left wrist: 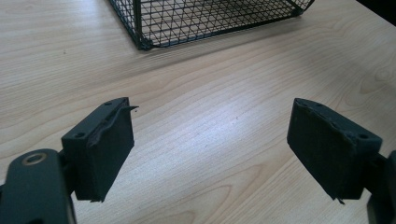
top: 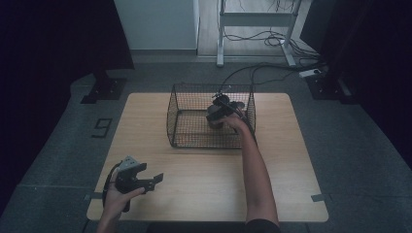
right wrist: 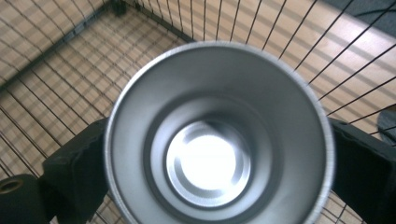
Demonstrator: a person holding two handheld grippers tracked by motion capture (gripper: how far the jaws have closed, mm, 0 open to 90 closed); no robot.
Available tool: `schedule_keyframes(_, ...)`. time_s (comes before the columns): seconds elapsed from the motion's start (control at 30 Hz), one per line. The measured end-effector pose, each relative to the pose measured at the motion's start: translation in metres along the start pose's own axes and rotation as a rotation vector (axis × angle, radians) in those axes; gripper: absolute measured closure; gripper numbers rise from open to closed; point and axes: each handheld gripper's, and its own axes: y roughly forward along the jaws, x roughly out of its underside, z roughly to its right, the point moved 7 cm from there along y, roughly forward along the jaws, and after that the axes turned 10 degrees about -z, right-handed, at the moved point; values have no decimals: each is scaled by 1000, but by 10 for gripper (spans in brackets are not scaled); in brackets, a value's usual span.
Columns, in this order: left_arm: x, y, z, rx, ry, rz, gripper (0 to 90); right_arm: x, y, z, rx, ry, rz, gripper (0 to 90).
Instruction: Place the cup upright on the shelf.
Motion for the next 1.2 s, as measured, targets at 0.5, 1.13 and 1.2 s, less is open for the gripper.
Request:
schedule_keyframes(0.5,-1,0,3,3,4,1,150,-5,-47,4,36,54,164,7)
schedule_keyframes(1.13,-1,5,10,5,24,-14,152,34,-122,-28,-12,13,310,147)
schedule_keyframes(1.2,-1,5,10,4,27,-14,152,42,-129,-30,-15,7,322,153)
